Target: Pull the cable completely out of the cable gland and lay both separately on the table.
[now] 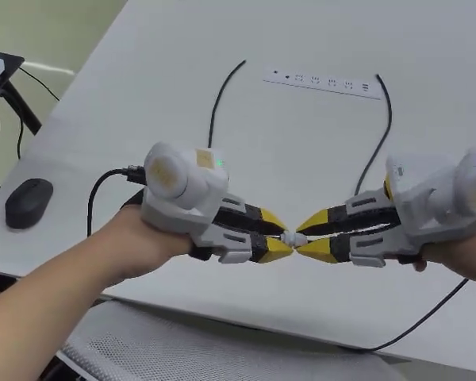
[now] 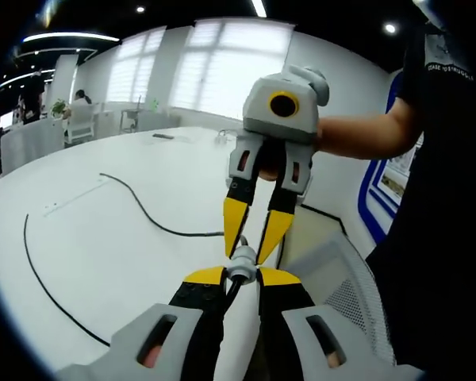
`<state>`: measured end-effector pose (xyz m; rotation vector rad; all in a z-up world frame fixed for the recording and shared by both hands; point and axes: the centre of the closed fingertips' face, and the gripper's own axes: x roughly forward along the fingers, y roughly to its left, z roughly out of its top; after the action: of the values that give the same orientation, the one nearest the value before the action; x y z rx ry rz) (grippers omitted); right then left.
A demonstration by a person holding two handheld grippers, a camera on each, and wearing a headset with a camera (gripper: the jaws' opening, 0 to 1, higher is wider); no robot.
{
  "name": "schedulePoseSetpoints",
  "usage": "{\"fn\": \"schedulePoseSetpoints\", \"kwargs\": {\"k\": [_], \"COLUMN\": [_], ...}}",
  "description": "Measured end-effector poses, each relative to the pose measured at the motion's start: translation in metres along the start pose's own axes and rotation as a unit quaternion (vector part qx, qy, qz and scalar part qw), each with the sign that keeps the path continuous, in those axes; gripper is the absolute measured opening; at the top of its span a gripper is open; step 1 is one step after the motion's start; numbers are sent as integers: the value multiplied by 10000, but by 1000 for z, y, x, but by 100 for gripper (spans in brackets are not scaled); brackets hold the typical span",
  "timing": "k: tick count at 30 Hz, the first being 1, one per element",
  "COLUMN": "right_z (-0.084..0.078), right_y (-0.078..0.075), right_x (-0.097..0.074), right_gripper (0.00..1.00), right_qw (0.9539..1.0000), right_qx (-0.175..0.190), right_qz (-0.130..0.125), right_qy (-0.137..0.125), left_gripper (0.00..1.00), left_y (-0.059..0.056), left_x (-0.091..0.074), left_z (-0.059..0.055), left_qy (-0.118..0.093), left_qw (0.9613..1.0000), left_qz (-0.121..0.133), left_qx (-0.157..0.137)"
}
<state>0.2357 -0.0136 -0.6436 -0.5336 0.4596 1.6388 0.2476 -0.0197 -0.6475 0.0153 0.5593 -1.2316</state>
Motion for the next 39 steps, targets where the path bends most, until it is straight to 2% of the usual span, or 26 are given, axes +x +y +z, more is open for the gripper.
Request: {"fn": "schedulePoseSetpoints", "kwargs": {"k": [5,7,10,14,17,25,28,31,33,34,35,36,37,39], "right_z": [-1,-4,-6,-6,-7,-9,-7,-7,-8,-8,-7,-6,-6,-8], "right_y": [0,0,1,0,-1,-1,-1,-1,-1,1,0,-1,-3,-5], "right_x": [2,3,6,6,6,5,2,-1,-2,-3,-4,-5,-6,-7], "right_gripper": [7,7,7,7,8,8,9,10,15,16,18,19,20,19], "right_qw": [9960,9955,9935,9931,9950,9960,9976,9992,9994,9990,9981,9954,9941,9945], "right_qx": [-761,-796,-971,-980,-754,-581,-404,-29,202,425,607,943,1056,1032], "right_qz": [-376,-424,-461,-508,-519,-531,-467,-358,-257,-121,-90,5,32,27], "right_qy": [271,296,383,406,392,410,314,200,117,34,-29,-167,-226,-175], "left_gripper": [15,15,15,15,15,15,15,15,15,15,15,15,15,15], "left_y": [0,0,-1,-1,-1,-2,-2,-2,-2,-3,-3,-4,-5,-5], "left_x": [-1,-1,-1,0,0,2,2,3,3,3,3,3,3,2], "left_z": [-1,-3,-6,-7,-7,-7,-7,-7,-7,-6,-5,-5,-5,-5], "left_qy": [-3,24,53,46,47,33,41,74,62,35,27,27,43,45], "left_qw": [9996,9990,9989,9988,9986,9991,9992,9996,9997,10000,10000,9999,9998,9996], "left_qz": [-11,-11,-17,-8,-16,-37,-48,-45,-44,-36,-32,-26,-28,-15], "left_qx": [-267,-447,-467,-496,-520,-415,-394,-285,-235,-84,35,130,174,273]}}
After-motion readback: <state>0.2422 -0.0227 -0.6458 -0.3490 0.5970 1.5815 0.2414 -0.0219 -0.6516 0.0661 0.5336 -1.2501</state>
